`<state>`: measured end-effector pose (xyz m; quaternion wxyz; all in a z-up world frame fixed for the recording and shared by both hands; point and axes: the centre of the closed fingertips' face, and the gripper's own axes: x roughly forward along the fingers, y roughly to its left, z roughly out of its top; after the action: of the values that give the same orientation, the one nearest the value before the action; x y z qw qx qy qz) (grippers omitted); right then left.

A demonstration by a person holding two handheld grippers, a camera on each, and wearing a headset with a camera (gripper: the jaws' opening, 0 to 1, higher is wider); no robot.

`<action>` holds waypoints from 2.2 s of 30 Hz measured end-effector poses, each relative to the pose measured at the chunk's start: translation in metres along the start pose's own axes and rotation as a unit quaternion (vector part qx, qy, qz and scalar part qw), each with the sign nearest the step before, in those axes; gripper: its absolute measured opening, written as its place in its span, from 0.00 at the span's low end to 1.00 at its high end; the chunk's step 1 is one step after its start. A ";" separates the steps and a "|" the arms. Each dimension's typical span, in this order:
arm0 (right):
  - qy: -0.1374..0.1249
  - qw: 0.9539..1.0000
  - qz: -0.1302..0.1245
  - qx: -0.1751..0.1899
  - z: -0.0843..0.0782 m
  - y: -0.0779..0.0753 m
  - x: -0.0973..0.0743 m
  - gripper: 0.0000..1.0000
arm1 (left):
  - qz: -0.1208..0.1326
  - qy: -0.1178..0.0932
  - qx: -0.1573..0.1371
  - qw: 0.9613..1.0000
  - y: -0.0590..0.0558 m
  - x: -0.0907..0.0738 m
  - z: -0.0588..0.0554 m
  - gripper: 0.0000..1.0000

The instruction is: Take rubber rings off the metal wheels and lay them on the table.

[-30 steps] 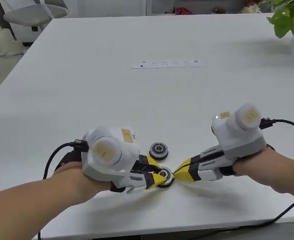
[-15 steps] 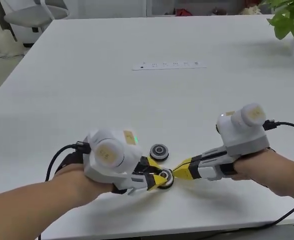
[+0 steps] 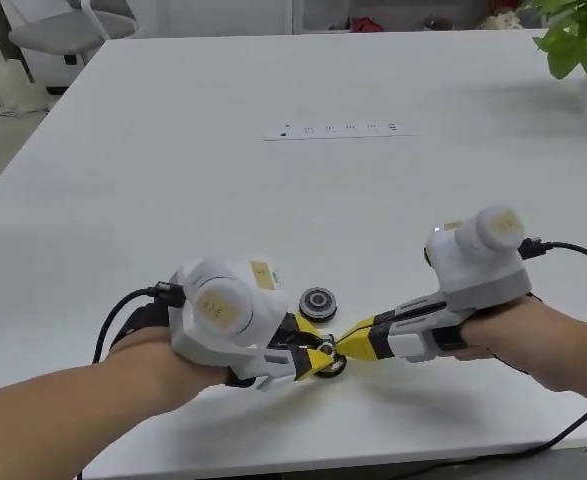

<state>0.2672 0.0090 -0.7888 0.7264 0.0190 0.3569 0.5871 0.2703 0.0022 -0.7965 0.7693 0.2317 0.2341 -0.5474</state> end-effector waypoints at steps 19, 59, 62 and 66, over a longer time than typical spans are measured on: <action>-0.007 1.000 0.007 -0.003 0.002 0.002 -0.003 0.00 | 0.001 -0.004 -0.001 1.000 0.001 0.000 0.001 0.13; -0.030 0.999 0.008 0.008 0.017 0.000 -0.012 0.00 | -0.022 -0.050 0.020 0.998 -0.002 -0.038 0.025 0.33; -0.030 0.999 0.011 0.005 0.020 0.003 -0.012 0.00 | -0.016 -0.058 0.011 0.998 0.001 -0.046 0.027 0.35; -0.029 0.999 0.014 0.002 0.022 0.005 -0.012 0.00 | -0.011 -0.063 0.006 0.998 0.003 -0.053 0.027 0.39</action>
<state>0.2736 0.0091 -0.7645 0.7280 0.0422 0.3365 0.5958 0.2605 0.0258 -0.7424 0.7754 0.1985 0.1843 -0.5704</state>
